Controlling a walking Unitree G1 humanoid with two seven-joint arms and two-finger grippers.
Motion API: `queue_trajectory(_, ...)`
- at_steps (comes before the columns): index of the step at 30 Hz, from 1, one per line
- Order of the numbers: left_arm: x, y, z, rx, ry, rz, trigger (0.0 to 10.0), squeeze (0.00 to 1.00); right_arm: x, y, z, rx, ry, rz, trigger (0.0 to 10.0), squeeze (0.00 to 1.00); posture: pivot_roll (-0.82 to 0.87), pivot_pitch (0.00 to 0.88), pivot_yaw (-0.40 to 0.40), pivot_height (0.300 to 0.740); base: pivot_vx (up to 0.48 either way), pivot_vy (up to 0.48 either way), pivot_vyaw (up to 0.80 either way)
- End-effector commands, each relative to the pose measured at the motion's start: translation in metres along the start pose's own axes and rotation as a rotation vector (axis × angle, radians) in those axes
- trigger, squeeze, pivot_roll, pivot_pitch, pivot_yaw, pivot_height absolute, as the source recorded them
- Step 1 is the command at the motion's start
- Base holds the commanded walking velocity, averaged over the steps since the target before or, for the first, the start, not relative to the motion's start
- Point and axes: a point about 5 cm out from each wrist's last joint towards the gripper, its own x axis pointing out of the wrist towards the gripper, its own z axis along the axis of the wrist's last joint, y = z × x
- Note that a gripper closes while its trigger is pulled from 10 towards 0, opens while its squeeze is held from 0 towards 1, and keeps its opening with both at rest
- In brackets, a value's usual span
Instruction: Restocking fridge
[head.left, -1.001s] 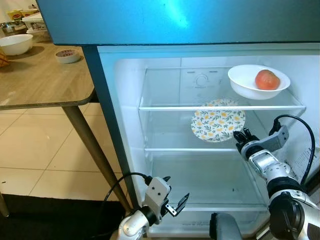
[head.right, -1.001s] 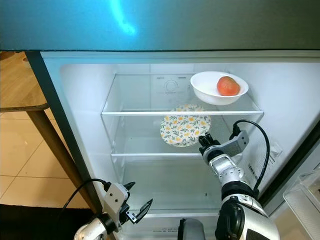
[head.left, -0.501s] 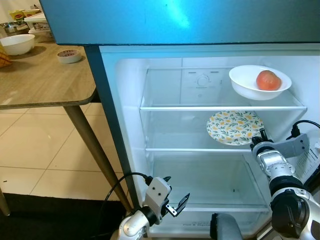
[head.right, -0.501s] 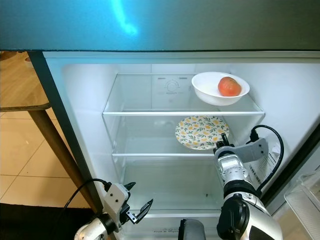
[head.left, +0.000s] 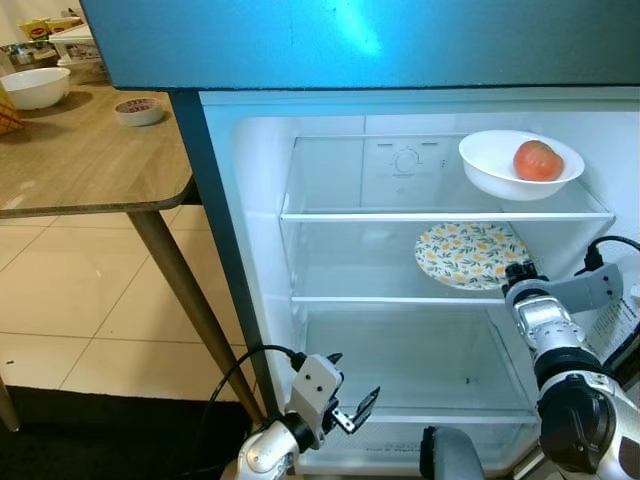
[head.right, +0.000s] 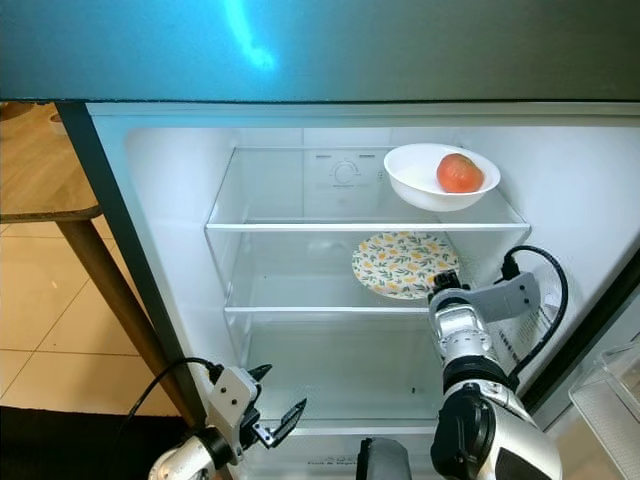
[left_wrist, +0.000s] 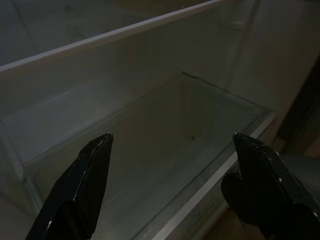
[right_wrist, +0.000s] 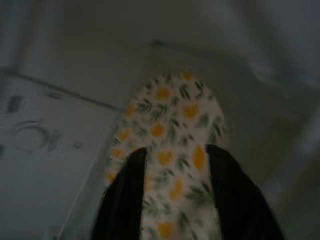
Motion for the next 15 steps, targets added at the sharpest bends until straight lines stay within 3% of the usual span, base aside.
queue_trajectory(1,0.002,-0.003,0.002,-0.01,-0.017,0.002,10.0,0.0,0.0,0.012,0.003,-0.046,-0.033,0.068,10.0,1.0,-0.08,0.0,-0.015,0.45,0.0,0.0,0.0)
queue_trajectory(3,0.002,-0.003,0.002,-0.01,-0.016,0.001,10.0,0.0,-0.001,0.023,0.002,-0.13,-0.054,0.152,10.0,0.96,-0.08,0.0,-0.015,0.45,0.0,0.0,0.0)
queue_trajectory(4,0.002,-0.003,0.002,-0.011,-0.017,0.001,10.0,0.0,-0.002,0.026,0.003,-0.204,-0.077,0.174,10.0,0.71,-0.08,0.0,-0.015,0.45,0.0,0.0,0.0)
queue_trajectory(5,0.002,-0.003,0.002,-0.01,-0.017,0.001,10.0,0.0,-0.004,0.032,0.003,-0.329,-0.113,0.203,10.0,0.0,-0.08,0.0,-0.015,0.45,0.0,0.0,0.0)
queue_trajectory(11,0.002,-0.003,0.002,-0.011,-0.019,0.001,10.0,0.0,-0.007,0.042,-0.008,-0.461,-0.078,0.33,10.0,0.0,-0.09,0.0,-0.014,0.45,0.0,0.0,0.0)
queue_trajectory(15,0.002,-0.003,0.002,-0.011,-0.019,0.0,10.0,0.0,-0.015,0.046,-0.03,-0.563,0.031,0.512,10.0,0.0,-0.09,0.0,-0.014,0.45,0.0,0.0,0.0)
